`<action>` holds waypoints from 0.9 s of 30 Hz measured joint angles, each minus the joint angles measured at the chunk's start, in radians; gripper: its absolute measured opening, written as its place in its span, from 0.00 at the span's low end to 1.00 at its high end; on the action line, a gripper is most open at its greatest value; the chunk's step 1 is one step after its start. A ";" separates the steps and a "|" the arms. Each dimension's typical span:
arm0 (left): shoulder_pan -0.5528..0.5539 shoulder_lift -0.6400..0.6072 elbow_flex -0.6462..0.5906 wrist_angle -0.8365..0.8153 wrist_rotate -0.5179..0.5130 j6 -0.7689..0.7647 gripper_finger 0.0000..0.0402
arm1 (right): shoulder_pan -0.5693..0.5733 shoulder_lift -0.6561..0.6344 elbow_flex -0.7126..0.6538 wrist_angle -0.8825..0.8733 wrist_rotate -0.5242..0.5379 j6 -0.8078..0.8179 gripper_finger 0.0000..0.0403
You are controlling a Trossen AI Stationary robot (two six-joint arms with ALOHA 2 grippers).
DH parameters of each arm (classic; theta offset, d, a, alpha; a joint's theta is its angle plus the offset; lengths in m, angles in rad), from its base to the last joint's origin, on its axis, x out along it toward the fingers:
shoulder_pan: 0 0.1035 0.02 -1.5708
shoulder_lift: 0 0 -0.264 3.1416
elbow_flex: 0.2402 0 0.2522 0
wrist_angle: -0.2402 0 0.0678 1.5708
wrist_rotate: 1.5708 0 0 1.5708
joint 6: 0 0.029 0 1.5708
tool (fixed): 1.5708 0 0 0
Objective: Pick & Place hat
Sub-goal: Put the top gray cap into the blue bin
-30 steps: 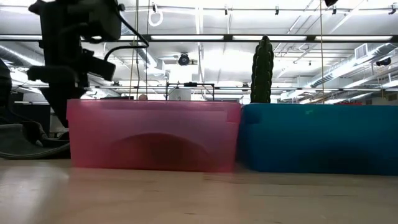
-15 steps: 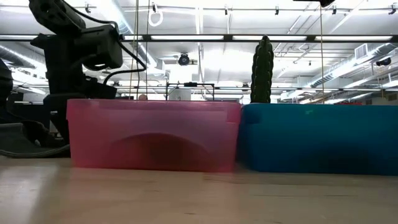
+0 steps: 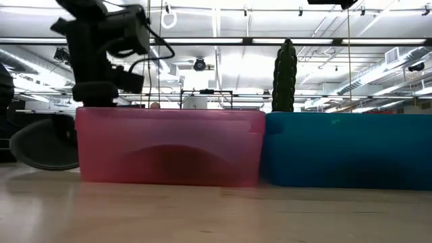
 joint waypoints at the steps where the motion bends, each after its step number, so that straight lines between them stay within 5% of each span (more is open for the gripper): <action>1: -0.005 0.000 0.021 -0.049 -0.026 -0.010 0.07 | -0.004 0.001 0.000 -0.002 0.000 0.001 0.41; 13: -0.130 -0.003 0.292 -0.535 -0.341 -0.203 0.07 | -0.010 0.002 0.000 0.000 0.000 -0.024 0.41; 27: -0.356 -0.005 0.486 -0.346 -0.659 -0.223 0.07 | -0.037 0.001 0.000 0.103 -0.001 -0.008 0.41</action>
